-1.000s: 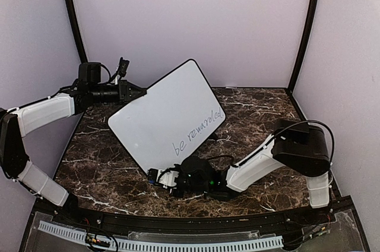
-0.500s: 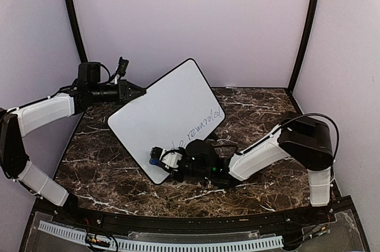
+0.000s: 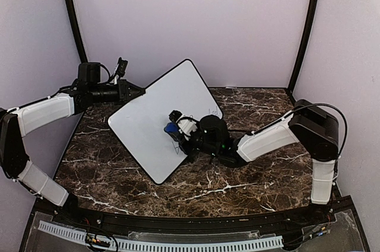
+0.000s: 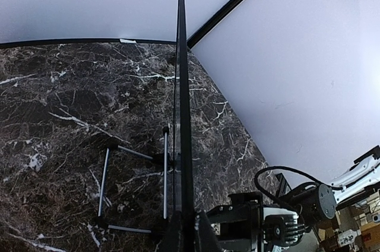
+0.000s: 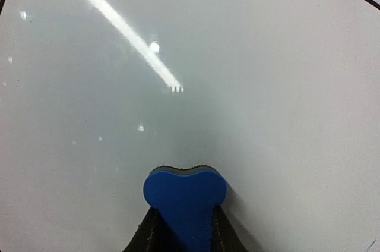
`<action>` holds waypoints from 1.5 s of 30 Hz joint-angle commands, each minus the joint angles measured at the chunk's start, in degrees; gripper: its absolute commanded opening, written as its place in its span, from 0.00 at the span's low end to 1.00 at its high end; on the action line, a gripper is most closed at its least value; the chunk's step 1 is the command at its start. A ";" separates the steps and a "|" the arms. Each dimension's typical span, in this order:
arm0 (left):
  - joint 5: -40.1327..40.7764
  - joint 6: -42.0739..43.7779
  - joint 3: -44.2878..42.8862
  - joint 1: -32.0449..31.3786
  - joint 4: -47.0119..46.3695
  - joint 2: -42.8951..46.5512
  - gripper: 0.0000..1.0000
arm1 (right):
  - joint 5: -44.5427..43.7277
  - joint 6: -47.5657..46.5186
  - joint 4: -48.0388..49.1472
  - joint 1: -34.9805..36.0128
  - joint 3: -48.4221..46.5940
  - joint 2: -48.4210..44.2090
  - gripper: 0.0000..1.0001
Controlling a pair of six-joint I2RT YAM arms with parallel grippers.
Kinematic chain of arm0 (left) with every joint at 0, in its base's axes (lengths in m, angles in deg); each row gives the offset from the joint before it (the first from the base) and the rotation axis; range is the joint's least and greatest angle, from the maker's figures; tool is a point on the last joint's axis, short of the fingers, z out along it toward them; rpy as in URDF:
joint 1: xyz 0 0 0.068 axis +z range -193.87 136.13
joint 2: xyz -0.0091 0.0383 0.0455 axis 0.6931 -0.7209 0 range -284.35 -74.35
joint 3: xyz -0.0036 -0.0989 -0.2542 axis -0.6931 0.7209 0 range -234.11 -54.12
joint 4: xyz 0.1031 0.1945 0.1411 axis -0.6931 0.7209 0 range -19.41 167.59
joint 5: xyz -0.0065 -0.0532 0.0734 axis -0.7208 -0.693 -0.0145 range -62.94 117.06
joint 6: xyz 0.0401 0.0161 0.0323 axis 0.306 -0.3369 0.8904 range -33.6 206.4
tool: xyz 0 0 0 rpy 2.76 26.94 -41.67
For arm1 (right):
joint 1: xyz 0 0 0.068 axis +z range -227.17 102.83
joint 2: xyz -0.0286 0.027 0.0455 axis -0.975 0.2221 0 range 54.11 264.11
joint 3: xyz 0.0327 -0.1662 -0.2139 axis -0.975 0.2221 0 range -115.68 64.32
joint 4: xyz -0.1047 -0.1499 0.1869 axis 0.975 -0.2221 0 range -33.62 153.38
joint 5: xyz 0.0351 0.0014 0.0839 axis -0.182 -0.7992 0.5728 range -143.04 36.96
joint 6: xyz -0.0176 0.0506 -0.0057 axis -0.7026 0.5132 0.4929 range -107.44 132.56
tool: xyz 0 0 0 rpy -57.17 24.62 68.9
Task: Erase the whiteboard
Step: Erase the whiteboard at the center of the board.
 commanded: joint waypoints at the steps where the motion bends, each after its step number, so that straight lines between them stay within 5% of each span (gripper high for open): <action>1: -5.85 -0.44 0.30 -2.31 1.41 1.29 0.00 | -2.22 4.53 -9.45 -1.84 1.64 -0.06 0.22; 19: -5.13 -0.52 0.29 -2.31 1.70 0.93 0.00 | -1.49 4.71 -26.39 4.94 7.47 -4.94 0.21; 31: -5.27 -0.54 0.29 -2.31 1.59 0.94 0.00 | -10.24 5.52 -25.75 5.11 -0.43 -2.62 0.22; 45: -5.43 -0.59 0.29 -2.31 1.55 0.80 0.00 | -9.19 3.97 -24.29 5.75 -6.94 -1.61 0.22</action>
